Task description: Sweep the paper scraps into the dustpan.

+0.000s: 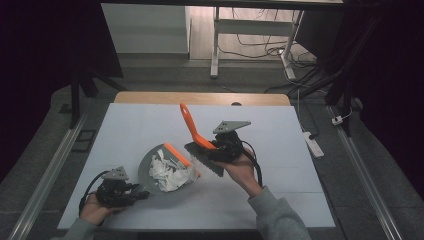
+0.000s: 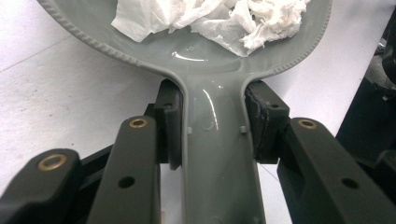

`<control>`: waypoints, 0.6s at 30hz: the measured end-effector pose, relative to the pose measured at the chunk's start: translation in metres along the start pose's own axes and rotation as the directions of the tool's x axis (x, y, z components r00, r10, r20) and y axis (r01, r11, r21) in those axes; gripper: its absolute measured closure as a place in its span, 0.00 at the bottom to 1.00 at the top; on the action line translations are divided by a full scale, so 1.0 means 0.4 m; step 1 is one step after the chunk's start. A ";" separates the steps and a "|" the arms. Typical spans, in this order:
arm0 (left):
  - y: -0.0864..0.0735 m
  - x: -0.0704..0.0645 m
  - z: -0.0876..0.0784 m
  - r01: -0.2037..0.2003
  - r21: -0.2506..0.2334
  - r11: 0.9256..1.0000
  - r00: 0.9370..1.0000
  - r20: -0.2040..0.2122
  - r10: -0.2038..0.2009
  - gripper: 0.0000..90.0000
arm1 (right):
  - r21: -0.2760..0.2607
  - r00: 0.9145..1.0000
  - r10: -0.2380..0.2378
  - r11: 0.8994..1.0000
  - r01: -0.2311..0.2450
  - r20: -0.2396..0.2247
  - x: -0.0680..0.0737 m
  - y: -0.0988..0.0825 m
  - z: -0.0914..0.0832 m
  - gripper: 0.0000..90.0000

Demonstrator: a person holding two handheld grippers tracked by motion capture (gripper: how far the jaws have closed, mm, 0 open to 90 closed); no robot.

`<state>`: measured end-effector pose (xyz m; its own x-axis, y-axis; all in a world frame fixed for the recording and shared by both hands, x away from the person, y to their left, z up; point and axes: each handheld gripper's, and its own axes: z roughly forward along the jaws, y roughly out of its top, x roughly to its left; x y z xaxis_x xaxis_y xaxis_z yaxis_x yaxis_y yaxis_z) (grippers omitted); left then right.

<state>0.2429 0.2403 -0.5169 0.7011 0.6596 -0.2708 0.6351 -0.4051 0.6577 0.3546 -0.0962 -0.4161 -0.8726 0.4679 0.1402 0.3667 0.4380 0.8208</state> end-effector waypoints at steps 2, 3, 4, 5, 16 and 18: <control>-0.001 0.000 -0.001 0.003 0.008 1.000 1.000 0.001 -0.003 0.68 | 0.026 1.000 -0.004 1.000 0.003 0.029 0.000 -0.004 0.008 0.78; -0.002 0.003 -0.002 0.003 0.020 1.000 1.000 0.004 -0.003 0.68 | 0.045 0.999 0.006 0.999 -0.008 0.045 -0.006 -0.009 0.015 0.78; -0.005 0.003 -0.003 0.007 0.027 1.000 1.000 0.003 -0.007 0.68 | 0.068 0.998 0.010 0.998 -0.015 0.064 -0.016 -0.016 0.023 0.78; -0.007 0.005 -0.004 0.008 0.036 0.999 1.000 0.004 -0.008 0.68 | 0.104 0.995 0.013 0.994 -0.023 0.102 -0.033 -0.029 0.035 0.78; -0.002 -0.003 0.019 -0.038 0.148 0.988 0.999 0.013 0.036 0.68 | 0.230 0.969 0.068 0.965 -0.124 0.236 -0.148 -0.118 0.126 0.78; 0.000 -0.003 0.024 -0.037 0.156 0.987 0.999 0.011 0.035 0.68 | 0.225 0.972 0.065 0.967 -0.117 0.226 -0.140 -0.119 0.145 0.79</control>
<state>0.2451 0.2332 -0.5232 0.7267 0.6379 -0.2550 0.6517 -0.5228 0.5496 0.4047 -0.0987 -0.4949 -0.7515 0.6566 0.0647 0.5295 0.5416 0.6529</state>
